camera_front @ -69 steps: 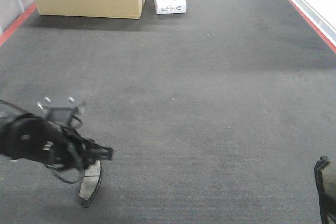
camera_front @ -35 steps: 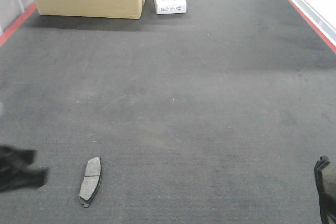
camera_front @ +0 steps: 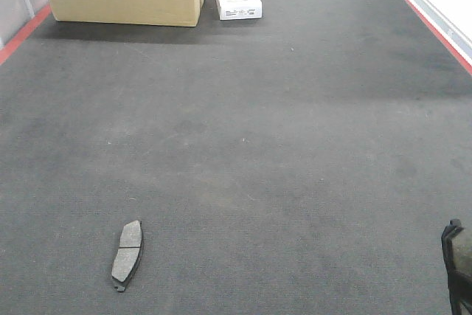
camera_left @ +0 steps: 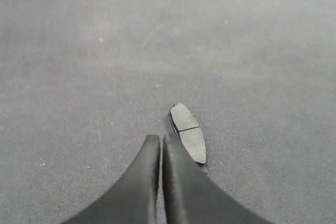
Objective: Move and align brake pads A on conveyor
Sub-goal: 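Open the left gripper to release the pad onto the belt, then lower the right gripper with its pad onto the belt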
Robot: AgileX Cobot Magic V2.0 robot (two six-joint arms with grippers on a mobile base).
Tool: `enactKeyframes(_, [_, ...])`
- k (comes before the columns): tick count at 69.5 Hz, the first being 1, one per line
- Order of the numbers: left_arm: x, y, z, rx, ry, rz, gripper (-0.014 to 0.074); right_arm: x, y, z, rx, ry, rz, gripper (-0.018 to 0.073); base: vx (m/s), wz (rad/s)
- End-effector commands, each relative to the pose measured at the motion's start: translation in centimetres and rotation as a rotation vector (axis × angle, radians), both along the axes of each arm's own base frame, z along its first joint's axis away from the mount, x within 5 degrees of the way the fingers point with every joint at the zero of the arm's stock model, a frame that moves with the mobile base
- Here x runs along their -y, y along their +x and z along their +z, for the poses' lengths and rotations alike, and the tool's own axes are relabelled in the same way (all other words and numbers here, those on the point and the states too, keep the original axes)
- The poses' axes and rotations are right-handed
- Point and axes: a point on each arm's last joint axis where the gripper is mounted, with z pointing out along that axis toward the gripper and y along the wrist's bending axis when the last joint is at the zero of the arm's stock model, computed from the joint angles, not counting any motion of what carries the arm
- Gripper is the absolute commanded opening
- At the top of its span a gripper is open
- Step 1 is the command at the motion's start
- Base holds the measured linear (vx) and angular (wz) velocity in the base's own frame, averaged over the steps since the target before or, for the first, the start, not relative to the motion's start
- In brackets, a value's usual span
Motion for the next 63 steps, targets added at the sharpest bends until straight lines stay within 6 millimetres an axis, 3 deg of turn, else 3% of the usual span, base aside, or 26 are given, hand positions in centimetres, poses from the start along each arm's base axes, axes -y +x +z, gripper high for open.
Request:
enactKeyframes(1, [0.04, -0.28, 0.84, 0.131, -0.040, -0.025, -0.0007, -0.02, 0.57, 1.48, 0.105, 0.007, -0.003, 0.0079, 0.00, 0.00])
enactKeyframes(63, [0.00, -0.62, 0.49, 0.188, -0.064, -0.037, -0.0006, -0.04, 0.64, 1.61, 0.120, 0.013, -0.004, 0.0079, 0.00, 0.00])
